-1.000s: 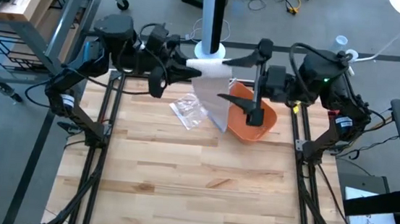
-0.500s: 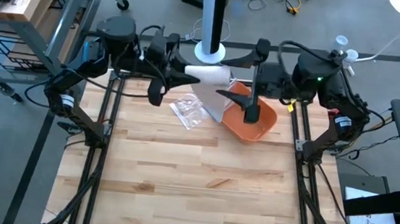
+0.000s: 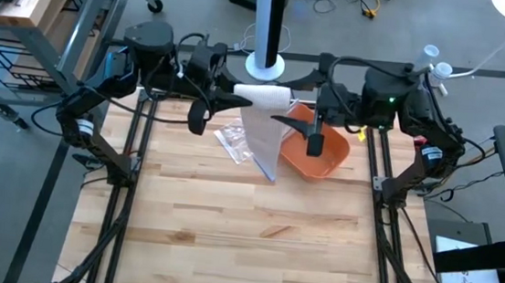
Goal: Roll bandage
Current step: Roll the brown bandage
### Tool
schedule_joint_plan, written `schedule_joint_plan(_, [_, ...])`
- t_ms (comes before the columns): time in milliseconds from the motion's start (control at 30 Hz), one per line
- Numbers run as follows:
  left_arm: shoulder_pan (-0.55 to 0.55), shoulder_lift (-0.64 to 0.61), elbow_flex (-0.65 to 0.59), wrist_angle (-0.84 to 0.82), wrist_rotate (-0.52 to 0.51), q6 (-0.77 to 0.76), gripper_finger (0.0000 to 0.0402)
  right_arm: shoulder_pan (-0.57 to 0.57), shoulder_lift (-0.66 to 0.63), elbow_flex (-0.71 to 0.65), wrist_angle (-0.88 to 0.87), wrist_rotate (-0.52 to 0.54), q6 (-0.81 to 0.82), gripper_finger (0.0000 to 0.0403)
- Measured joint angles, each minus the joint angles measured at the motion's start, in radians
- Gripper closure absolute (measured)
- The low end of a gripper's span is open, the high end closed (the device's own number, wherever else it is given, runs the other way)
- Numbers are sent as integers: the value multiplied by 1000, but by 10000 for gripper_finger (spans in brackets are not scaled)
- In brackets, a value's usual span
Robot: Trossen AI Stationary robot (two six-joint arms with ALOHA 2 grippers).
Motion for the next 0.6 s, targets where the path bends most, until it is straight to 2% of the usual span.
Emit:
schedule_joint_plan(367, [0, 3, -1, -3, 0, 22, 312, -1, 12, 1, -1, -3, 213, 193])
schedule_joint_plan(600, [0, 4, -2, 6, 0, 56, 312, -1, 14, 1, -1, -6, 267, 243])
